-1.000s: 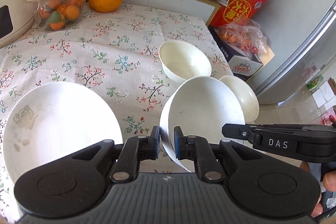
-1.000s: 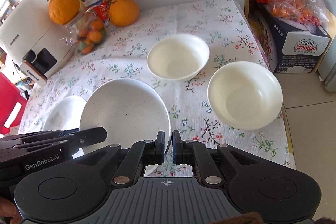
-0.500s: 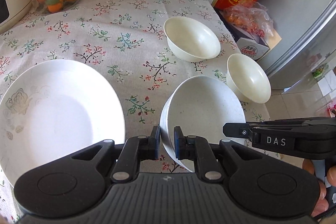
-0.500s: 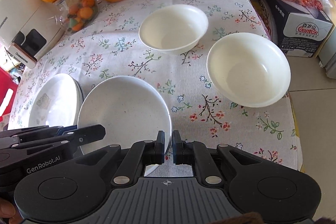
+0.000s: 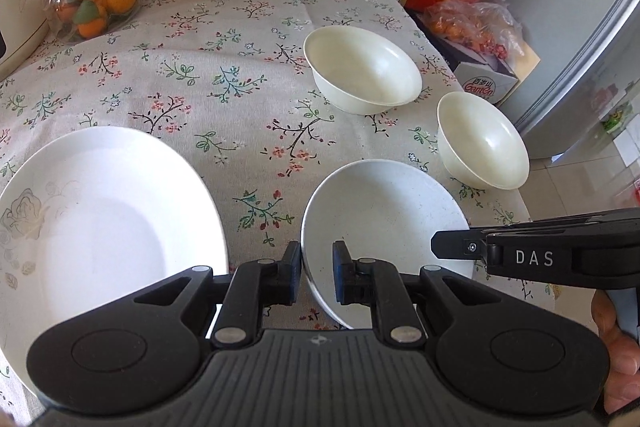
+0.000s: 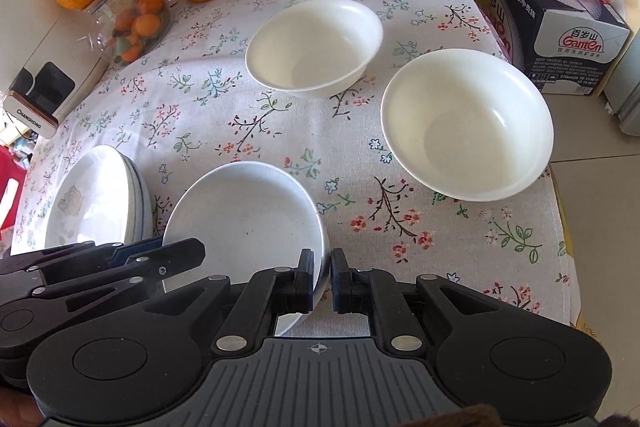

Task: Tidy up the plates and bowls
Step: 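Carry the white bowl across the cloth toward the plate stack, then lower the white bowl onto the cloth and open both grippers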

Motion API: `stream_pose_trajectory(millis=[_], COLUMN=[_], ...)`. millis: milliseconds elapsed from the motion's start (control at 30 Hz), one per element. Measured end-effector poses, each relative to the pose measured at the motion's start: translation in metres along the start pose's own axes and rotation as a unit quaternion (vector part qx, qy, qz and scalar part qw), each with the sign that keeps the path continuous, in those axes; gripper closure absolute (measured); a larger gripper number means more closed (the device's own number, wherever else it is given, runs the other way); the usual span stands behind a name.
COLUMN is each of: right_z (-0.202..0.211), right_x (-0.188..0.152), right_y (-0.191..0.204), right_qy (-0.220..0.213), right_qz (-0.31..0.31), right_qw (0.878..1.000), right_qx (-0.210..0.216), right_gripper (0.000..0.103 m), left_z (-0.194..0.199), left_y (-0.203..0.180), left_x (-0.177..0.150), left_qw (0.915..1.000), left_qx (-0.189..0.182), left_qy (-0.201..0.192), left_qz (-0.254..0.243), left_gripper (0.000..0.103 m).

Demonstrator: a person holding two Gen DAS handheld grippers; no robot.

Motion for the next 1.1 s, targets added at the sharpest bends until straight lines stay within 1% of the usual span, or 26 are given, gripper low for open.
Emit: stream_pose_trajectory(millis=[67, 300, 367, 433, 533, 633, 733, 867, 933, 1033, 1100], right_z=[-0.001, 0.003, 0.005, 0.007, 0.011, 0.022, 0.033, 0.044, 0.048, 0.052, 0.054], right_x=[0.0, 0.003, 0.004, 0.005, 0.007, 0.012, 0.019, 0.029, 0.032, 0.037, 0.04], right_y=[0.0, -0.002, -0.002, 0.0, -0.002, -0.006, -0.018, -0.035, -0.044, -0.054, -0.059], right_qy=[0.0, -0.01, -0.013, -0.019, -0.028, -0.052, -0.074, -0.096, -0.107, -0.115, -0.121], right_qz=[0.001, -0.004, -0.004, 0.0, -0.004, -0.012, -0.04, -0.077, -0.098, -0.125, -0.136], right_qw=[1.0, 1.0, 1.0, 1.0, 1.0, 0.998, 0.996, 0.992, 0.989, 0.985, 0.983], right_qx=[-0.002, 0.003, 0.002, 0.002, 0.007, 0.015, 0.025, 0.032, 0.032, 0.036, 0.034], right_gripper=[0.092, 0.092, 0.092, 0.092, 0.092, 0.092, 0.09, 0.089, 0.089, 0.084, 0.081], left_z=[-0.003, -0.001, -0.001, -0.001, 0.002, 0.008, 0.013, 0.018, 0.022, 0.023, 0.023], left_y=[0.001, 0.003, 0.005, 0.006, 0.004, 0.003, 0.007, 0.01, 0.01, 0.01, 0.01], left_x=[0.001, 0.005, 0.005, 0.006, 0.007, 0.01, 0.016, 0.024, 0.03, 0.04, 0.048], left_qw=[1.0, 1.0, 0.9999, 0.9999, 0.9999, 0.9997, 0.9993, 0.9987, 0.9983, 0.9977, 0.9972], left_qx=[-0.001, 0.004, 0.006, 0.007, 0.007, 0.01, 0.01, 0.007, 0.006, 0.001, -0.003], left_qy=[0.004, -0.006, -0.005, -0.007, -0.012, -0.022, -0.033, -0.042, -0.05, -0.056, -0.061], left_qz=[0.004, 0.004, 0.008, 0.01, 0.008, 0.006, 0.014, 0.027, 0.029, 0.038, 0.043], left_gripper=[0.089, 0.089, 0.087, 0.082, 0.08, 0.08, 0.079, 0.077, 0.074, 0.068, 0.067])
Point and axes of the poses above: each gripper's, at about its wrist camera, not at the fingertips, and z roughly against the way its jaws point, y to its left, x to its top, the point moved 6 cm from there along -z, roughly the way its jaws point, and after that the axes turned 6 degrees about y, right-handed, at the moved point
